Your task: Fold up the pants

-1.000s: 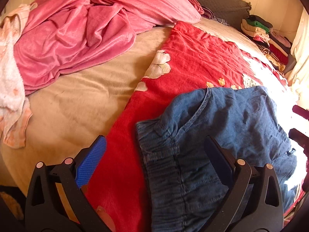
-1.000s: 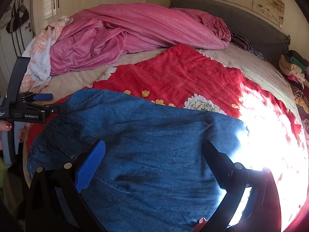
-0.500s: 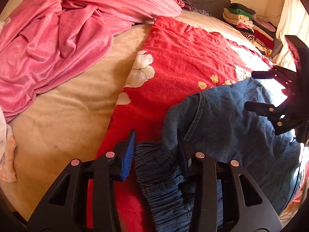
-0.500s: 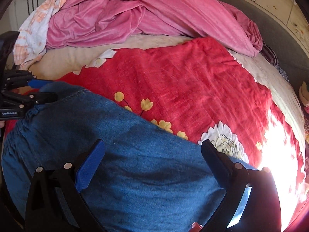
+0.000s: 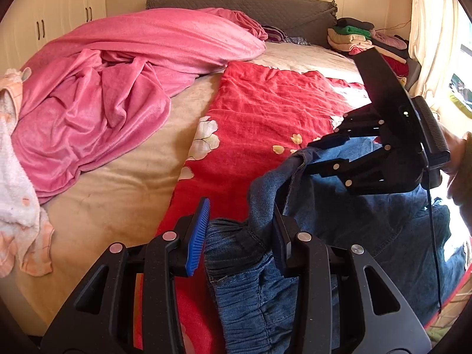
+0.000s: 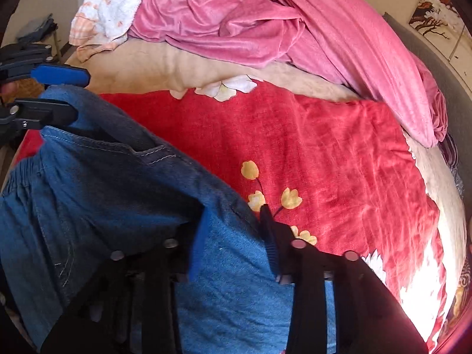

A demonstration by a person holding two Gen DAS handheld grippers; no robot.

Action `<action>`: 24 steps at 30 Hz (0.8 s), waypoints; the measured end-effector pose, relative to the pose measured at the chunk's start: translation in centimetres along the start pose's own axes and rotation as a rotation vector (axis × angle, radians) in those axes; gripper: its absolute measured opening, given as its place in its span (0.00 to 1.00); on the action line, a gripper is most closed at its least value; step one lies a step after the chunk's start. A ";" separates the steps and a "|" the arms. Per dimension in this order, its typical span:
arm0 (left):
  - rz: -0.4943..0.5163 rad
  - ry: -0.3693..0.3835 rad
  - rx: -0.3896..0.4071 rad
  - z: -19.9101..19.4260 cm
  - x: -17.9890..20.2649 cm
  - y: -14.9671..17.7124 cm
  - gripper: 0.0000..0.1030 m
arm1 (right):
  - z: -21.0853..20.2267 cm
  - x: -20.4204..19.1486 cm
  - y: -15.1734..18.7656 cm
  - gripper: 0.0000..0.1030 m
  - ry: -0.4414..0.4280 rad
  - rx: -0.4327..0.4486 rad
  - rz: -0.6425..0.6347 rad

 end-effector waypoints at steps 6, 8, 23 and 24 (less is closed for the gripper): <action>-0.002 -0.019 0.016 -0.8 0.1 0.8 0.30 | -5.4 -0.1 1.0 0.06 0.029 0.118 0.130; 0.010 -0.026 0.033 -1.4 0.5 1.0 0.30 | -7.5 -0.7 1.5 0.06 0.033 0.147 0.166; 0.043 -0.017 0.132 -9.3 3.6 5.5 0.31 | -18.4 -12.3 6.6 0.06 -0.009 0.268 0.270; 0.038 -0.014 0.126 -9.7 3.6 6.3 0.31 | -18.5 -13.1 7.0 0.06 -0.023 0.260 0.273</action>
Point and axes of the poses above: each gripper's, at about its wrist camera, not at the fingertips, and z roughly the way its jaws point, x to its right, y to its underside, the point moved 5 cm from there along z, roughly the way its jaws point, and after that the axes turned 6 degrees about x, right-handed, at the moved point
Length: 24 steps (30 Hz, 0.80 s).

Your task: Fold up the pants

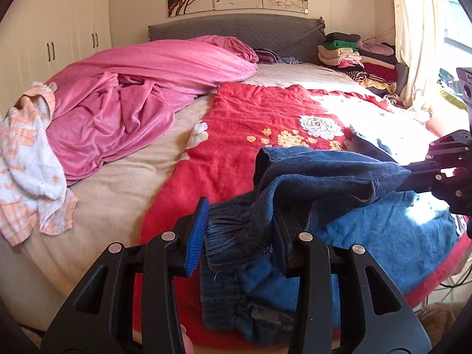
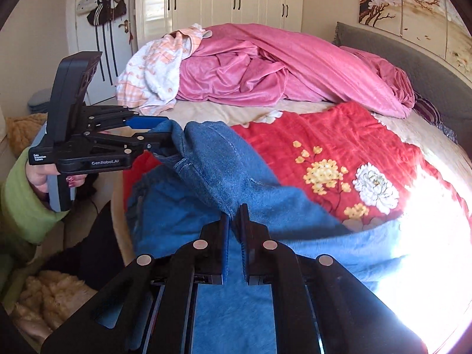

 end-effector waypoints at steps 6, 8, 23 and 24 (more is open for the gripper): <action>-0.048 -0.015 -0.072 -1.1 -0.1 4.1 0.31 | 0.8 -3.6 3.7 0.06 -0.050 -0.080 0.034; -0.067 -0.022 -0.079 -1.4 -0.3 4.8 0.31 | 1.3 -4.4 4.9 0.06 -0.062 -0.103 0.058; -0.151 -0.006 -0.128 -5.5 -2.8 7.7 0.50 | 3.4 -7.4 9.5 0.09 -0.117 -0.212 0.131; -0.153 -0.008 -0.120 -6.0 -2.8 7.5 0.50 | 3.4 -7.4 9.5 0.10 -0.118 -0.211 0.131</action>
Point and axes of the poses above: each gripper's, at about its wrist camera, not at the fingertips, and z roughly the way its jaws point, x to its right, y to its underside, the point moved 5 cm from there along z, roughly the way its jaws point, and after that the axes turned 6 degrees about x, right-handed, at the moved point
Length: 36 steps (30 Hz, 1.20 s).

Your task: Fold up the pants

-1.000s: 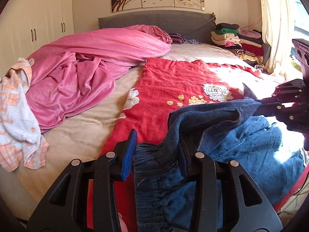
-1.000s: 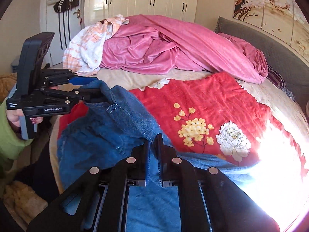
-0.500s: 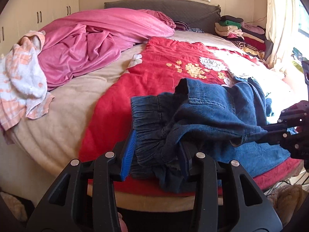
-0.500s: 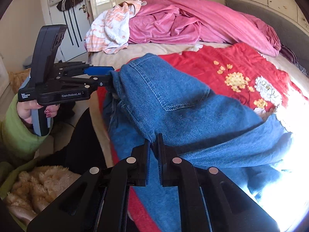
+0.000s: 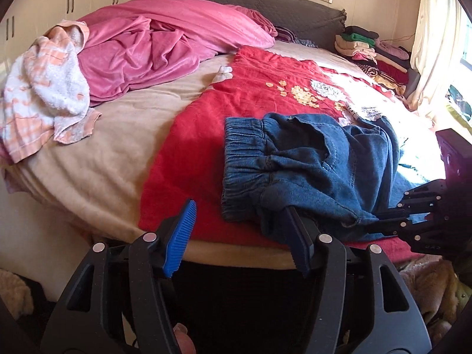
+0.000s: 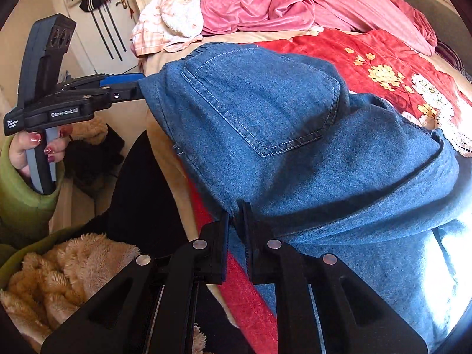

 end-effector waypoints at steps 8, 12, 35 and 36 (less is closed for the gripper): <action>-0.054 0.130 0.058 -0.7 3.5 -3.5 0.48 | 0.8 -0.5 0.1 0.14 -0.023 -0.003 -0.012; 0.003 0.191 0.016 2.3 7.2 -3.9 0.43 | 0.0 0.0 0.1 0.16 -0.030 0.014 -0.012; 0.033 0.133 -0.128 6.0 7.3 1.0 0.55 | -3.5 7.4 1.2 0.41 0.052 0.094 0.285; 0.042 0.129 -0.116 5.4 7.5 0.7 0.57 | -4.0 7.3 1.2 0.44 0.056 0.103 0.283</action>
Point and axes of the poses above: each gripper's, at about its wrist camera, not at the fingertips, and z roughly the way its jaws point, x to its right, y to its underside, the point moved 5 cm from there along z, roughly the way its jaws point, and after that the axes turned 6 degrees about x, right-handed, at the moved point
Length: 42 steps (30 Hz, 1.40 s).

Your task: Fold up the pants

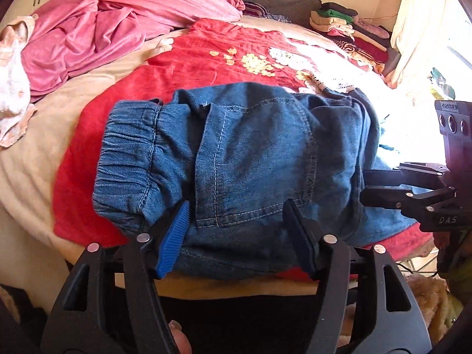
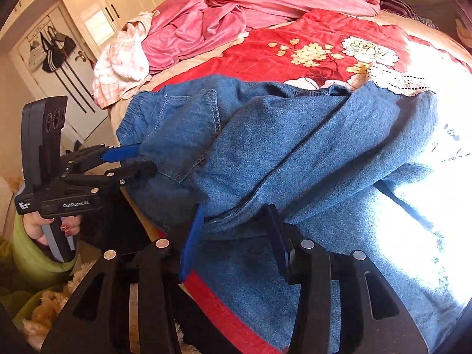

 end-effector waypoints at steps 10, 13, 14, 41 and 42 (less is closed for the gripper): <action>0.060 0.122 0.083 -4.0 4.9 -2.2 0.59 | -5.2 2.2 -3.1 0.58 0.107 0.163 0.036; 0.101 0.162 0.064 -3.4 7.2 -2.3 0.59 | -6.0 3.8 -3.8 0.62 0.153 0.188 0.057; 0.106 0.186 0.048 -3.0 8.0 -2.2 0.59 | -6.3 4.4 -4.1 0.62 0.164 0.196 0.064; 0.039 0.376 -0.159 7.3 13.9 -1.5 0.08 | 5.2 12.3 -14.0 0.64 0.403 -0.012 -0.043; 0.042 0.377 -0.158 7.3 13.9 -1.5 0.08 | 6.0 12.8 -14.2 0.64 0.413 -0.027 -0.037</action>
Point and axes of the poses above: each gripper's, at about its wrist camera, not at the fingertips, and z roughly the way its jaws point, x to its right, y to its underside, the point moved 5 cm from there along z, roughly the way its jaws point, and after that the axes turned 6 degrees about x, right-handed, at the moved point
